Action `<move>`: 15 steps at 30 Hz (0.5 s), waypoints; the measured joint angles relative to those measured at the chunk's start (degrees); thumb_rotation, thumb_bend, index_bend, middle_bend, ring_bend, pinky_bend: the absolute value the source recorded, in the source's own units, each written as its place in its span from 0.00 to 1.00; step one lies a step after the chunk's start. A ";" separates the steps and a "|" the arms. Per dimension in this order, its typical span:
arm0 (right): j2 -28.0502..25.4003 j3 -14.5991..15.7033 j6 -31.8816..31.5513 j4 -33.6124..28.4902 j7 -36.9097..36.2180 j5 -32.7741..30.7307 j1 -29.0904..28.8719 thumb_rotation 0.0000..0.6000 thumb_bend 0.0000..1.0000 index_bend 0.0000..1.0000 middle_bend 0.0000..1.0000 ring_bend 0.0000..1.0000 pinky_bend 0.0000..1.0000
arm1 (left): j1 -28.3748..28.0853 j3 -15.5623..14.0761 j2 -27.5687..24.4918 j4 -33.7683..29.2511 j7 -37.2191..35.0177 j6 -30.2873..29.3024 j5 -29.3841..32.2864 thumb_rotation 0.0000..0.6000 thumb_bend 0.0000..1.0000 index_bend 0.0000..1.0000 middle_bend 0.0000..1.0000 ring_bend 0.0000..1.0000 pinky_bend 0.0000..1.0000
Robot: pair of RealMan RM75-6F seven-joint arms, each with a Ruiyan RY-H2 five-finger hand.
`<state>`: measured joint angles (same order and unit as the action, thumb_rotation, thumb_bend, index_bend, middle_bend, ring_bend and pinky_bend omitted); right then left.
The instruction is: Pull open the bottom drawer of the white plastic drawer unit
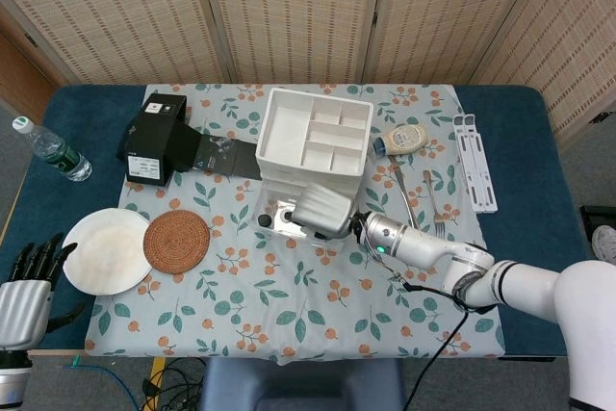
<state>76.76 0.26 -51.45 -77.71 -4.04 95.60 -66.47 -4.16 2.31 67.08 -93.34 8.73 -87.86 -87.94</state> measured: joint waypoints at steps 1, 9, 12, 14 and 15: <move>-0.67 0.05 -0.89 -1.26 0.42 0.16 0.68 1.00 0.43 0.60 0.98 1.00 1.00 | -0.05 -0.03 0.01 -0.11 0.08 0.01 -0.13 1.00 0.17 0.14 0.07 0.11 0.07; -4.44 2.44 -6.79 -8.19 5.38 2.88 7.35 1.00 0.43 0.60 0.98 1.00 1.00 | -0.06 -0.20 0.02 -0.46 0.29 -0.16 -0.53 1.00 0.17 0.14 0.07 0.11 0.07; -4.43 3.74 -7.20 -8.76 7.69 3.60 9.23 1.00 0.43 0.60 0.98 1.00 1.00 | -0.09 -0.22 0.01 -0.55 0.30 -0.22 -0.70 1.00 0.17 0.14 0.07 0.11 0.07; -3.94 4.56 -7.37 -8.79 8.98 4.01 10.47 1.00 0.43 0.60 0.98 1.00 1.00 | -0.14 -0.25 0.02 -0.62 0.28 -0.27 -0.93 1.00 0.17 0.14 0.07 0.11 0.07; -3.36 5.07 -7.52 -8.69 9.64 4.22 11.32 1.00 0.43 0.60 0.98 1.00 1.00 | -0.16 -0.27 0.02 -0.67 0.27 -0.30 -1.04 1.00 0.17 0.14 0.07 0.11 0.07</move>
<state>73.40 5.33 -58.97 -86.41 5.60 99.82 -55.15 -4.32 2.04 67.10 -94.00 9.00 -88.16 -88.98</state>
